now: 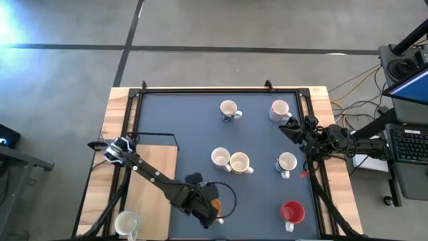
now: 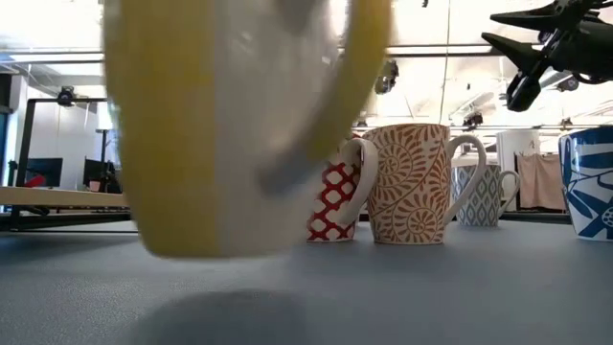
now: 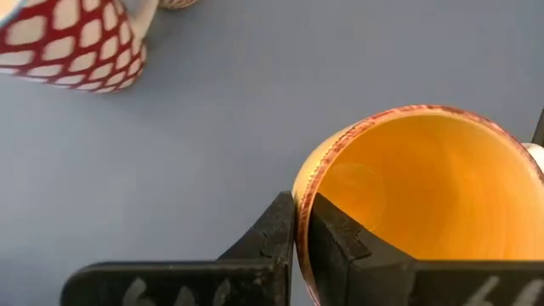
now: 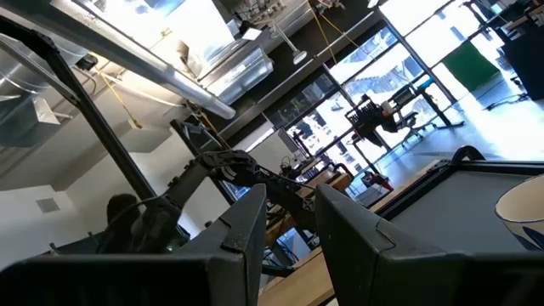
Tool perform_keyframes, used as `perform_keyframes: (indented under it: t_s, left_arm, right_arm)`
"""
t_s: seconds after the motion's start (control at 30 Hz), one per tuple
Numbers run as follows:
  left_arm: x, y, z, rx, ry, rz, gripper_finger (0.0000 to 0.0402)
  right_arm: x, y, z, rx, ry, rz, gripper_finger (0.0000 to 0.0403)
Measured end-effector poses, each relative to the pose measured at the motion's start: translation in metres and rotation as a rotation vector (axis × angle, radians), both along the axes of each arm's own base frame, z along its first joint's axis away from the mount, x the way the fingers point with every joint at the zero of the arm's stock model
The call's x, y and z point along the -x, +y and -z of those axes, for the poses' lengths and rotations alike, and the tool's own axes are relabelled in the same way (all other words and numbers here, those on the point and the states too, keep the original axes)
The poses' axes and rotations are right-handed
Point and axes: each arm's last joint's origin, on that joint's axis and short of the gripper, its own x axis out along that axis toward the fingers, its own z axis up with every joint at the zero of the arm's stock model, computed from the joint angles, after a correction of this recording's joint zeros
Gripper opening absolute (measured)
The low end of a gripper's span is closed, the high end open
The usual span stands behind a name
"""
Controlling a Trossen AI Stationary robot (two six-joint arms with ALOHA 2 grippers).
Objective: Place coffee mugs
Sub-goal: Put the yellow mug on the shelf
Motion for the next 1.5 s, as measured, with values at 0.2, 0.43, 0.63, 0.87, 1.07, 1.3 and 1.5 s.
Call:
perform_keyframes:
  t_s: [0.2,0.43,0.63,0.87,1.07,1.3,1.5]
  left_arm:
    - [0.016,0.000,-0.025,-0.041,0.056,0.027,0.0005]
    - [0.053,0.006,-0.050,-0.040,0.046,0.048,0.0004]
    - [0.093,0.017,-0.065,0.013,0.108,0.042,0.0004]
    - [0.142,0.009,-0.077,0.080,0.101,0.079,0.0005]
    - [0.172,-0.003,-0.066,0.098,0.123,0.061,0.0006]
    - [0.183,-0.012,-0.053,0.123,0.174,0.005,0.0006]
    - [0.188,-0.018,-0.047,0.158,0.185,-0.011,0.0006]
  right_arm:
    - [0.000,0.000,0.000,0.000,0.000,0.000,0.0093]
    - [0.000,0.000,0.000,0.000,0.000,0.000,0.0093]
    - [0.000,0.000,0.000,0.000,0.001,-0.001,0.0093]
    - [0.000,0.000,0.000,0.000,0.001,0.000,0.0093]
    - [0.000,0.000,0.000,0.000,0.000,0.000,0.0093]
    - [0.000,0.000,0.000,0.000,0.000,0.000,0.0093]
    - [0.000,0.000,0.000,0.000,0.000,0.000,0.0093]
